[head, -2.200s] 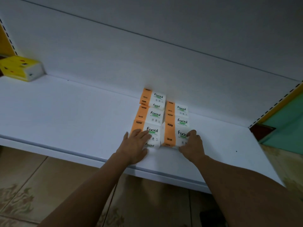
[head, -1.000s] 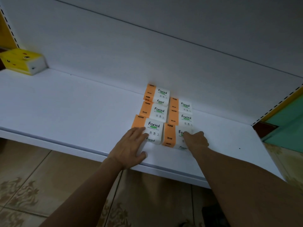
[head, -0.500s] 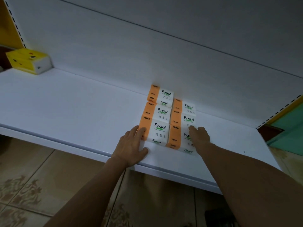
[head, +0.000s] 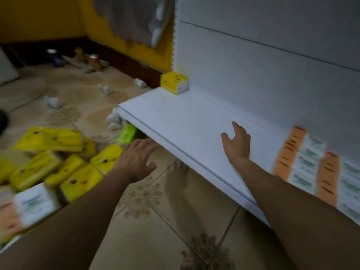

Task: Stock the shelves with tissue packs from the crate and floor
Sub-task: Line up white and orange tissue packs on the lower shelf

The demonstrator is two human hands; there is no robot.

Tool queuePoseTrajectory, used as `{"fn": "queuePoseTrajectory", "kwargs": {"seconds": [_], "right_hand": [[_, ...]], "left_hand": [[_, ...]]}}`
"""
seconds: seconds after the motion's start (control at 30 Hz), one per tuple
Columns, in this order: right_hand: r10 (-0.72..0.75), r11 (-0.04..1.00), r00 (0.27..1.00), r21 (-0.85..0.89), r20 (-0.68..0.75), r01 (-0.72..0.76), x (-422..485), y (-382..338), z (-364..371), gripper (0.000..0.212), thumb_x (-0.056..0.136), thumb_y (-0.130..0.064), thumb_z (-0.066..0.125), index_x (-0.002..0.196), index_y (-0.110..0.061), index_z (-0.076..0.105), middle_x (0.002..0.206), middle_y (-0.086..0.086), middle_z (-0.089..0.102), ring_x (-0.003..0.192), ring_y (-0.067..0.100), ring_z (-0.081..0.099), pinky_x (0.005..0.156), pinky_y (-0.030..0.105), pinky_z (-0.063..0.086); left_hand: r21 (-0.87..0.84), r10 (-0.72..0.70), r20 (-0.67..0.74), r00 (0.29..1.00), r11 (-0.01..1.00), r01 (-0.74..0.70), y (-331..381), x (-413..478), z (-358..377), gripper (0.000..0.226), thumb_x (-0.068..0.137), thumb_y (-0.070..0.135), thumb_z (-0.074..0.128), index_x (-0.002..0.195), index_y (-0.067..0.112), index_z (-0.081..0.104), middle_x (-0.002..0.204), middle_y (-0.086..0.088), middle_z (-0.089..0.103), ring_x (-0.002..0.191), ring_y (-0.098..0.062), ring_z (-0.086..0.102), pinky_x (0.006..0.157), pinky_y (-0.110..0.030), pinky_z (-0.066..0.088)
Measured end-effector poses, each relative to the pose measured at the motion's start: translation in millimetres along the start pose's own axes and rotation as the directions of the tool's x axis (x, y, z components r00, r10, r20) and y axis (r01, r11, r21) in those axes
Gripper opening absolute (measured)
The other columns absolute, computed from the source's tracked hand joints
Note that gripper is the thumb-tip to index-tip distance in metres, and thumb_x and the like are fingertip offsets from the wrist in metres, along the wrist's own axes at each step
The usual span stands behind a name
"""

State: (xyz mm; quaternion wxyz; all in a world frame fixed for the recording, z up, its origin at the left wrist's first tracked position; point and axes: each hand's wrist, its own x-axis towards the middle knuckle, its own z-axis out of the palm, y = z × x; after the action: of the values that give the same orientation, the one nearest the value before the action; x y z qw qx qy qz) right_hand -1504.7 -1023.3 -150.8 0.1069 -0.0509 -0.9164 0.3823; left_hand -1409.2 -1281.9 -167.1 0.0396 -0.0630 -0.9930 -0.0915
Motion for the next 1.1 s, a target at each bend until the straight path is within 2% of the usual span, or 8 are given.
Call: {"fn": "queuePoseTrajectory", "kwargs": {"seconds": [0.07, 0.13, 0.33, 0.53, 0.67, 0.87, 1.0, 1.1], "right_hand": [[-0.118, 0.992, 0.987, 0.048, 0.110, 0.113, -10.9, -40.2, 42.8, 0.056, 0.092, -0.020, 0.052, 0.144, -0.013, 0.032, 0.150, 0.008, 0.033, 0.138, 0.024, 0.025, 0.111, 0.032, 0.023], [-0.216, 0.976, 0.951, 0.064, 0.220, 0.207, -21.9, -74.6, 80.3, 0.056, 0.093, -0.020, 0.052, 0.144, -0.014, 0.032, 0.150, 0.006, 0.034, 0.138, 0.023, 0.025, 0.110, 0.031, 0.024], [-0.205, 0.976, 0.893, 0.158, 0.401, 0.153, -90.6, -149.3, 173.5, 0.054, 0.090, -0.023, 0.057, 0.140, -0.011, 0.040, 0.142, 0.014, 0.044, 0.131, 0.029, 0.040, 0.106, 0.036, 0.032], [-0.346, 0.924, 0.420, 0.226, 0.839, 0.308, -162.9, -155.5, 251.8, 0.064, 0.087, -0.020, 0.063, 0.144, -0.022, 0.034, 0.146, 0.004, 0.040, 0.128, 0.023, 0.044, 0.098, 0.031, 0.039], [-0.358, 0.928, 0.374, 0.283, 0.856, 0.242, -174.2, -169.0, 270.6, 0.064, 0.084, -0.015, 0.066, 0.141, -0.027, 0.039, 0.139, 0.005, 0.047, 0.116, 0.020, 0.051, 0.081, 0.025, 0.042], [-0.353, 0.933, 0.306, 0.308, 0.884, 0.186, -196.1, -182.7, 298.3, 0.065, 0.081, -0.007, 0.066, 0.138, -0.026, 0.043, 0.137, 0.001, 0.049, 0.112, 0.022, 0.055, 0.086, 0.026, 0.046], [-0.321, 0.940, 0.238, 0.278, 0.916, 0.199, -209.6, -184.4, 309.6, 0.072, 0.075, -0.001, 0.070, 0.139, -0.018, 0.043, 0.134, 0.005, 0.052, 0.117, 0.021, 0.052, 0.089, 0.027, 0.048], [-0.346, 0.932, 0.271, 0.296, 0.899, 0.208, -205.1, -185.5, 305.8, 0.081, 0.067, 0.001, 0.075, 0.139, -0.017, 0.042, 0.139, 0.008, 0.045, 0.125, 0.025, 0.047, 0.097, 0.037, 0.047]], "left_hand": [[-0.005, -0.265, 0.010, 0.964, 0.964, 0.265, -52.8, -42.1, -4.1, 0.068, 0.073, 0.055, 0.036, 0.134, 0.025, 0.046, 0.142, -0.007, 0.042, 0.124, -0.035, 0.042, 0.096, -0.043, 0.038], [0.022, -0.530, 0.084, 0.844, 0.847, 0.531, -92.8, -80.7, 0.7, 0.063, 0.085, 0.049, 0.048, 0.142, 0.028, 0.032, 0.150, -0.003, 0.027, 0.130, -0.033, 0.033, 0.101, -0.040, 0.034], [0.045, -0.676, 0.135, 0.724, 0.735, 0.677, -143.9, -154.3, 13.8, 0.061, 0.089, 0.044, 0.048, 0.143, 0.026, 0.026, 0.152, -0.004, 0.021, 0.134, -0.030, 0.026, 0.103, -0.038, 0.033], [-0.153, -0.893, 0.247, 0.377, 0.349, 0.925, -173.9, -207.7, 35.4, 0.070, 0.088, 0.046, 0.053, 0.142, 0.014, 0.022, 0.142, -0.019, 0.027, 0.127, -0.039, 0.032, 0.101, -0.044, 0.033], [-0.204, -0.865, 0.277, 0.419, 0.373, 0.905, -185.3, -221.9, 34.5, 0.070, 0.087, 0.039, 0.056, 0.144, 0.020, 0.022, 0.144, -0.020, 0.028, 0.130, -0.037, 0.033, 0.104, -0.042, 0.034], [-0.276, -0.771, 0.467, 0.433, 0.338, 0.900, -187.8, -227.9, 40.0, 0.071, 0.077, 0.044, 0.057, 0.140, 0.027, 0.030, 0.133, -0.015, 0.046, 0.114, -0.032, 0.050, 0.093, -0.038, 0.045], [-0.281, -0.745, 0.411, 0.525, 0.444, 0.851, -182.8, -220.1, 38.7, 0.060, 0.082, 0.040, 0.058, 0.137, 0.026, 0.037, 0.139, -0.011, 0.042, 0.122, -0.030, 0.043, 0.098, -0.035, 0.040], [-0.232, -0.718, 0.333, 0.612, 0.566, 0.791, -182.0, -222.0, 27.2, 0.077, 0.062, 0.056, 0.045, 0.134, 0.026, 0.041, 0.136, -0.006, 0.048, 0.123, -0.026, 0.042, 0.098, -0.034, 0.039]]}}
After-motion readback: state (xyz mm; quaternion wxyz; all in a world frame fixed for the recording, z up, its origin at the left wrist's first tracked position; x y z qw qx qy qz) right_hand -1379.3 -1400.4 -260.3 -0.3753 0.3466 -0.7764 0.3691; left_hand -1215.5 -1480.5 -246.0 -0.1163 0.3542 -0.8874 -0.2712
